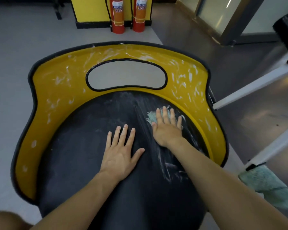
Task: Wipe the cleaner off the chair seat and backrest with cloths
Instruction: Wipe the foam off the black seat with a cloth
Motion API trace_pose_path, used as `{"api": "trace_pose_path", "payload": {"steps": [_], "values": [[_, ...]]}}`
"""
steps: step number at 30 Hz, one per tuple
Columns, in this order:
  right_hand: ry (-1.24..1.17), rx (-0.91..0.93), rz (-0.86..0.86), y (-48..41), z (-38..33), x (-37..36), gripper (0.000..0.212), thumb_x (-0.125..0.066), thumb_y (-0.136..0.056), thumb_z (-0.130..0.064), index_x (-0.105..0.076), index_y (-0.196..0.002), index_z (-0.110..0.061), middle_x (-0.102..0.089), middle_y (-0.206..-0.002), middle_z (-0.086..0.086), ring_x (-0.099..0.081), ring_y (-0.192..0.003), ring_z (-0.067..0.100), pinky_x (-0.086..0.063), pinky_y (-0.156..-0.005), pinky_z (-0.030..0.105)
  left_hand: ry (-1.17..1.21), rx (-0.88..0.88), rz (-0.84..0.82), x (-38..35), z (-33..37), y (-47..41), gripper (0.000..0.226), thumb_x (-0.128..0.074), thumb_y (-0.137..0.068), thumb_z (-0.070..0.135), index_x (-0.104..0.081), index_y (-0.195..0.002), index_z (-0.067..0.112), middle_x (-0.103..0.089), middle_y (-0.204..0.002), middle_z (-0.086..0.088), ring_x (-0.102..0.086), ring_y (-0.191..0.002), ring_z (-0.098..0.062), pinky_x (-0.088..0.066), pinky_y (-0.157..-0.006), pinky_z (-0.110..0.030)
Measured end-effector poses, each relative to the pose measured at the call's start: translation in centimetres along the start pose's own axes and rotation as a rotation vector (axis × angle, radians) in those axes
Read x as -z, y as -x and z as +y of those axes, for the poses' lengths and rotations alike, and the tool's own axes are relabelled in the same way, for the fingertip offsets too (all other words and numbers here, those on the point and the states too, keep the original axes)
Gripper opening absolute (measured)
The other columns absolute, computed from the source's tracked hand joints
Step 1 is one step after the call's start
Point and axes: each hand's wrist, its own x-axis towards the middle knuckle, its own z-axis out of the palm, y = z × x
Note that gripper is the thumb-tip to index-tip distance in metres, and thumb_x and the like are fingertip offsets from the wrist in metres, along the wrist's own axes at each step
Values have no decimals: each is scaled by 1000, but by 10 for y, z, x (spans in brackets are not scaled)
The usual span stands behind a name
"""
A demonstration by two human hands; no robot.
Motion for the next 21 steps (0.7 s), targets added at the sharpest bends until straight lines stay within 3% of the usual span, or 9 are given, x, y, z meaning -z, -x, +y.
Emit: {"api": "trace_pose_path", "payload": {"steps": [6,7,10,14,17,21], "values": [[-22,73,34,87,11,-31,62,-12,-107,-42,15,-159,-22,29,-162,-2,24,-152,25,13,-122,53,10,-3,-15,0,4,11,78,0,-95,70,7,-161,28,14,-168,-3,20,-153,-23,11,-124,-47],[-2,93,64,112,14,-41,62,-16,-107,-42,8,-160,-21,22,-164,-1,16,-154,26,9,-122,53,6,-1,-28,0,6,13,78,2,-94,69,9,-160,28,16,-168,-4,21,-153,-24,12,-124,-47],[33,84,122,175,20,-68,63,-28,-102,-45,-34,-156,-14,-27,-164,7,-24,-152,30,-18,-113,55,12,13,-28,-3,17,27,75,4,-95,66,11,-159,27,16,-167,-5,22,-153,-26,9,-124,-50],[97,78,172,181,26,-66,60,-19,-106,-47,-54,-144,-18,-52,-150,5,-45,-141,27,-25,-107,55,13,9,10,-14,27,43,72,-2,-100,65,-5,-161,27,0,-169,-7,7,-155,-28,-3,-124,-53],[131,134,165,149,30,-58,59,-22,-103,-45,-39,-154,-20,-35,-161,8,-30,-149,33,-26,-118,59,3,-1,36,-16,27,44,69,-8,-102,64,-10,-161,27,-5,-168,-7,3,-156,-27,-7,-125,-54],[82,144,133,100,33,-48,61,-6,-104,-48,1,-162,-28,5,-169,2,11,-155,28,-2,-123,57,17,-3,58,-18,27,44,67,-12,-103,62,-10,-162,28,-5,-169,-6,6,-156,-25,-7,-125,-53]]}}
